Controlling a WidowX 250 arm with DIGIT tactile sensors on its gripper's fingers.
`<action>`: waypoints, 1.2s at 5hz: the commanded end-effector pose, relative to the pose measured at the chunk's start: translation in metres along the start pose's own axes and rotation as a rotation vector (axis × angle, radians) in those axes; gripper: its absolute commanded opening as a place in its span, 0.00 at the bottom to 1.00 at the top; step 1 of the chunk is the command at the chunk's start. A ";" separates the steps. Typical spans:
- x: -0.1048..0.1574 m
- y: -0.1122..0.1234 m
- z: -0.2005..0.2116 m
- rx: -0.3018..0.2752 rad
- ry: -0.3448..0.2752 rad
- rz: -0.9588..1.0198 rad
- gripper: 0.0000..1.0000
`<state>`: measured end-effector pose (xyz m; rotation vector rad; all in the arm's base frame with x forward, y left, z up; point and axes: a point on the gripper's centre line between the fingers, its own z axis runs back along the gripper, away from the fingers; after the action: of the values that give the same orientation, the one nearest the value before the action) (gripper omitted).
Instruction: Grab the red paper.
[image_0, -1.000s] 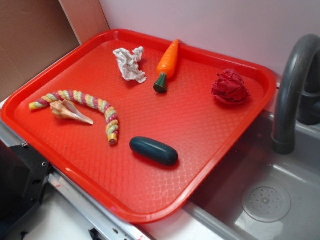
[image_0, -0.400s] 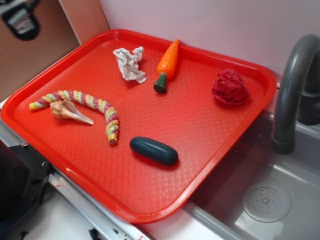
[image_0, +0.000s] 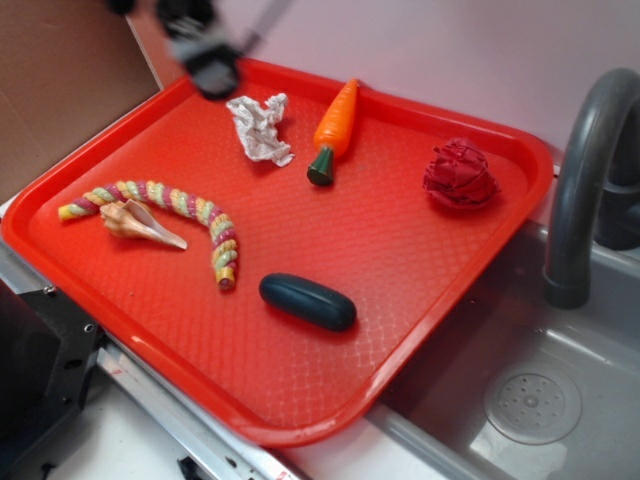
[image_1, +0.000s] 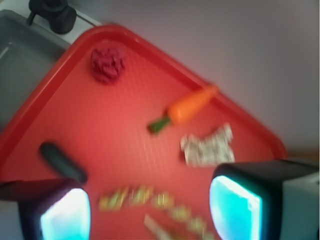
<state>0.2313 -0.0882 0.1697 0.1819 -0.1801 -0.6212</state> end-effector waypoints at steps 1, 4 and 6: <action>0.062 -0.007 -0.038 0.026 -0.038 -0.126 1.00; 0.108 -0.022 -0.095 -0.039 0.023 -0.233 1.00; 0.114 -0.029 -0.115 -0.137 0.051 -0.268 1.00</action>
<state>0.3266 -0.1573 0.0451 0.0889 0.0070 -0.8883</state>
